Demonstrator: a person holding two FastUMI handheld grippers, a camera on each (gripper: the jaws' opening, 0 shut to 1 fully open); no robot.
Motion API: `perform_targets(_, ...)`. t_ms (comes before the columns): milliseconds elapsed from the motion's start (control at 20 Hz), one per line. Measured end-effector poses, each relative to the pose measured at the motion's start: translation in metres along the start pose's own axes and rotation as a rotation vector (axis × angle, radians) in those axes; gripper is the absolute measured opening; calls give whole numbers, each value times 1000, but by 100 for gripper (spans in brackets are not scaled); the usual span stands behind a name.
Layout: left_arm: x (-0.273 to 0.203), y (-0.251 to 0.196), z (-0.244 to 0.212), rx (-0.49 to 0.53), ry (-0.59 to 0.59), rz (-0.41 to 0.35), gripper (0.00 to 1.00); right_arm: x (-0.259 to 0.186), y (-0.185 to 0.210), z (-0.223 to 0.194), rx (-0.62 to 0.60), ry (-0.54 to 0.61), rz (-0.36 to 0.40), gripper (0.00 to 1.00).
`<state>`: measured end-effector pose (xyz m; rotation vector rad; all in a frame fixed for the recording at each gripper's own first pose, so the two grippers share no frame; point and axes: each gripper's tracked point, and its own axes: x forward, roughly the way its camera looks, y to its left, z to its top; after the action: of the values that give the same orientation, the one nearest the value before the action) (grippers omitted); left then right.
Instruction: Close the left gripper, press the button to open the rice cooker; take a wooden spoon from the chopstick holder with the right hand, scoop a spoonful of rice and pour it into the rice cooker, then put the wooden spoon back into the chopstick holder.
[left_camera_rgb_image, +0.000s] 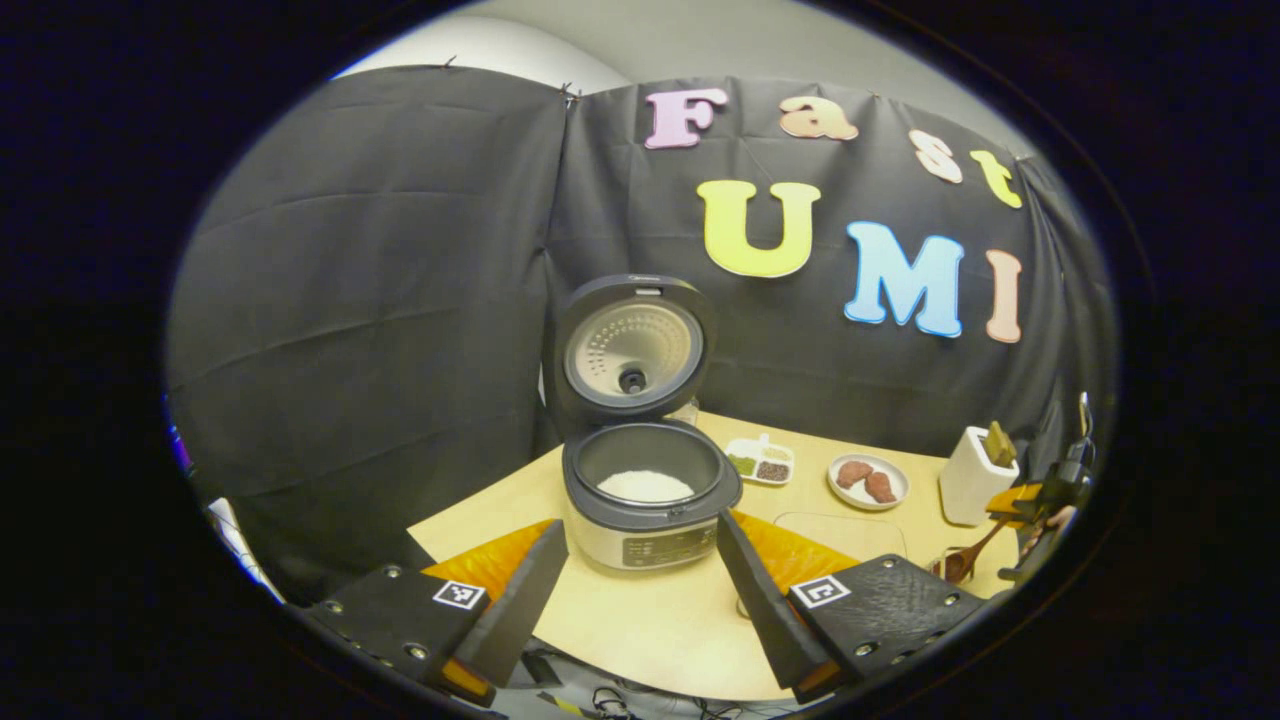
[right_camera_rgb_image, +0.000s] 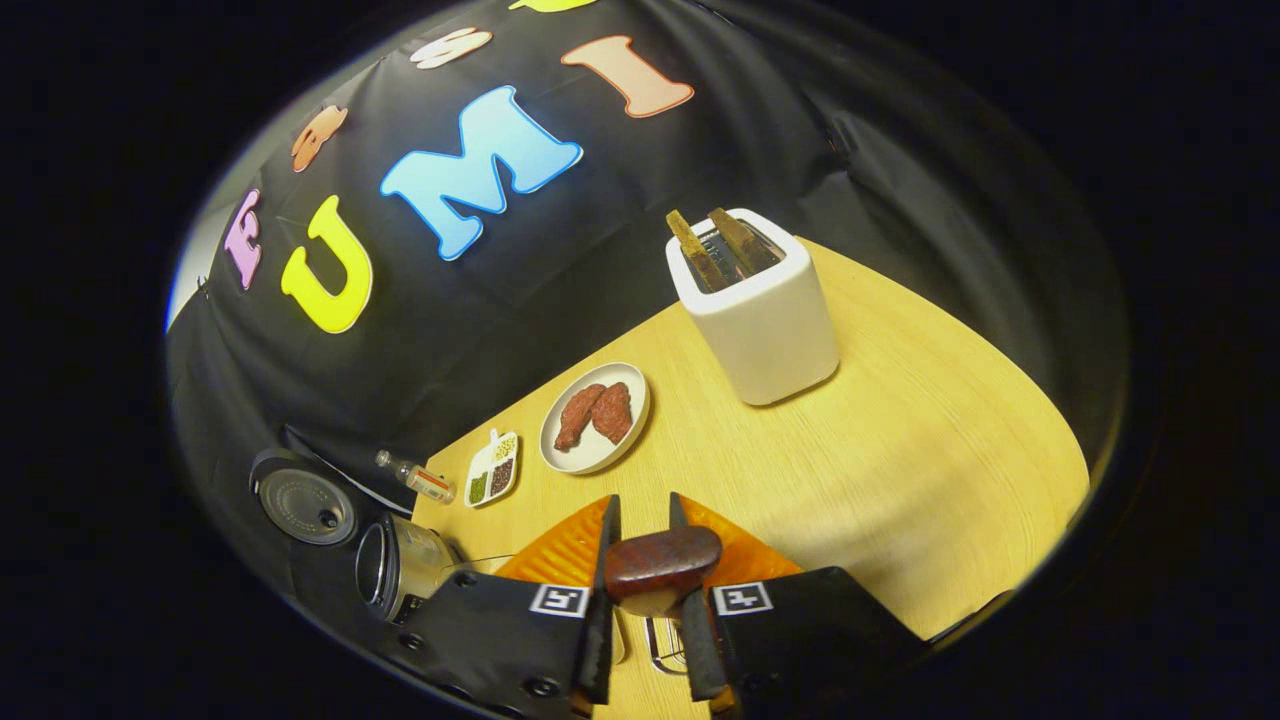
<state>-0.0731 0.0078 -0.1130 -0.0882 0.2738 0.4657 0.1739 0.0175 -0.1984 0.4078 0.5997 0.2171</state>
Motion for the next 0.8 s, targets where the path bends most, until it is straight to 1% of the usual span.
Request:
perform_targets(50,4,5,4,-8,-3,8,94,0,2,1,-6,-10,0,34)
perform_targets(150,12,15,15,-33,-16,14,94,-5,1,2,-23,-35,-32,72)
perform_targets(200,16,19,22,-49,-26,11,94,-1,-6,4,-39,-49,-67,92)
perform_targets(250,23,25,32,-62,-37,7,94,-13,-9,6,-58,-63,-86,98)
perform_targets(300,30,29,42,-71,-49,3,94,-32,-9,16,-89,-76,-102,98)
perform_targets(400,49,40,69,-86,-84,-6,95,-47,-16,20,-179,-106,-147,98)
perform_targets(500,72,49,100,-102,-115,-25,94,-60,-14,24,-280,-139,-174,98)
perform_targets(650,108,50,153,-128,-168,-74,94,-79,11,36,-389,-216,-176,98)
perform_targets(800,155,45,205,-138,-198,-129,95,-96,45,45,-453,-298,-148,98)
